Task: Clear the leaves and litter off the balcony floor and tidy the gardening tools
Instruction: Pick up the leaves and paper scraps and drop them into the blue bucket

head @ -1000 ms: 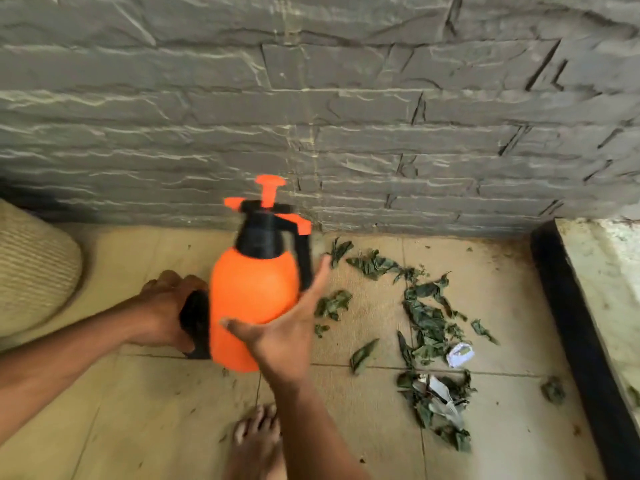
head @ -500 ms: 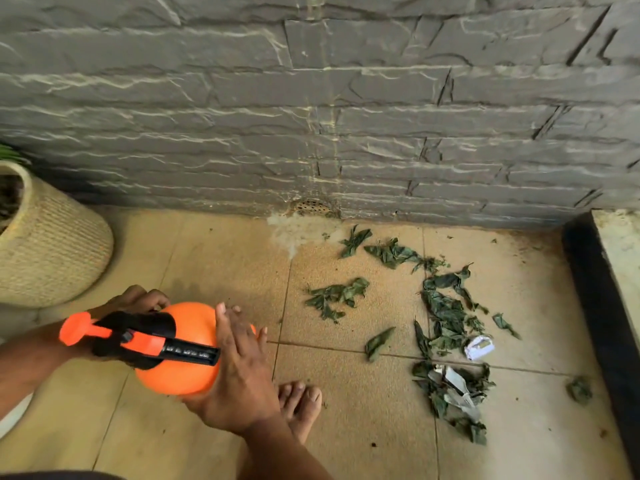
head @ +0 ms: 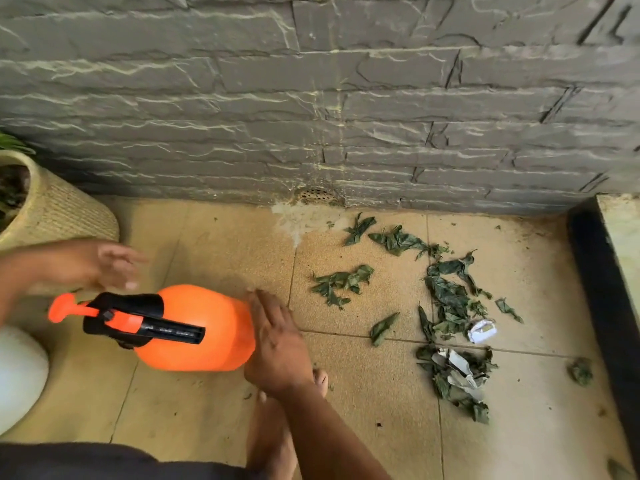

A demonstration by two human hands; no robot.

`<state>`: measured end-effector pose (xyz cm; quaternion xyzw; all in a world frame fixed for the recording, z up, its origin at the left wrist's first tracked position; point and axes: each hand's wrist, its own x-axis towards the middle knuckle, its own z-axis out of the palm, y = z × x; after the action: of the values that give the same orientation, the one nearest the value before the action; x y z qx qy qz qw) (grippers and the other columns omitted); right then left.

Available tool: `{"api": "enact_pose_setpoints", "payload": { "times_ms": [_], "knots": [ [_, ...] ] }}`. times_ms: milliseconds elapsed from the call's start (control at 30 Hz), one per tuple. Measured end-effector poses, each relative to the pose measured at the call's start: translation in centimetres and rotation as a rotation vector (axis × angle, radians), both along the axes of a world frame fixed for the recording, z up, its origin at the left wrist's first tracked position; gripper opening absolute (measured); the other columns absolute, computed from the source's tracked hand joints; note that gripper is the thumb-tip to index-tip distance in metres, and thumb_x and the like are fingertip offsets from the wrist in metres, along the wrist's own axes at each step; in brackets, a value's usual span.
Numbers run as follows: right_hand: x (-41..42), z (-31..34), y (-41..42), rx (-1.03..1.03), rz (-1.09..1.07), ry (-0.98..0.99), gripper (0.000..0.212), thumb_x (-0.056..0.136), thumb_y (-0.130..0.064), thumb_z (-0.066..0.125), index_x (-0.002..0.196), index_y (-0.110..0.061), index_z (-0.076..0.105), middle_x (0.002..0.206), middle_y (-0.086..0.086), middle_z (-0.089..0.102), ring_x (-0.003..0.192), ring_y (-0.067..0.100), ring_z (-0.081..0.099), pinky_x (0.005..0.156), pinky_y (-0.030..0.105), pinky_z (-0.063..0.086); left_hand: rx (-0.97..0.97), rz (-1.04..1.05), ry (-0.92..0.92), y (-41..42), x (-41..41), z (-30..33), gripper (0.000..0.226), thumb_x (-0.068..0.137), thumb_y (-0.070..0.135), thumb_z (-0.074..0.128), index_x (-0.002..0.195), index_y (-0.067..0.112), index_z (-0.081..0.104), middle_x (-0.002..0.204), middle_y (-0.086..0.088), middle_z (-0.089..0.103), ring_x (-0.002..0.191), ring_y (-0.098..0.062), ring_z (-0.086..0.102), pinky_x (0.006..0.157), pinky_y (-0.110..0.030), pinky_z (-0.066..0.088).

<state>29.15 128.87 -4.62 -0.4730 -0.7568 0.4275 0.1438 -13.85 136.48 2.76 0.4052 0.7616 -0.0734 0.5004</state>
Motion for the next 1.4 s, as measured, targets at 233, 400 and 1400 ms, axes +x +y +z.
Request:
{"api": "enact_pose_setpoints", "payload": {
  "times_ms": [233,400,1400],
  "knots": [
    [4.1,0.2,2.6,-0.003,-0.314,-0.147,0.077,0.068,-0.016,0.043,0.143,-0.027,0.054,0.134,-0.003,0.055,0.125,0.022,0.05,0.102,0.044,0.051,0.286,-0.213,-0.005,10.3,22.5,10.8,0.033,0.093,0.05,0.075,0.121,0.034,0.072,0.12,0.008,0.074,0.112,-0.013,0.07,0.094,-0.044,0.06],
    [8.0,0.5,4.7,-0.036,-0.543,-0.178,0.057,0.074,-0.009,0.052,0.127,-0.026,0.066,0.121,-0.004,0.063,0.109,0.018,0.057,0.093,0.038,0.056,0.129,-0.494,-0.064,10.6,34.2,5.5,0.067,0.088,0.055,0.082,0.144,0.032,0.053,0.133,0.003,0.059,0.121,-0.023,0.065,0.096,-0.045,0.061],
    [28.0,-3.0,2.8,-0.212,-1.238,-0.243,0.039,0.101,-0.035,0.054,0.14,-0.031,0.057,0.138,0.007,0.058,0.123,0.026,0.056,0.104,0.047,0.051,0.664,-0.544,0.155,16.0,48.2,-9.3,0.039,0.094,0.053,0.072,0.127,0.038,0.055,0.134,0.003,0.054,0.111,-0.017,0.059,0.089,-0.039,0.058]
  ]
}}
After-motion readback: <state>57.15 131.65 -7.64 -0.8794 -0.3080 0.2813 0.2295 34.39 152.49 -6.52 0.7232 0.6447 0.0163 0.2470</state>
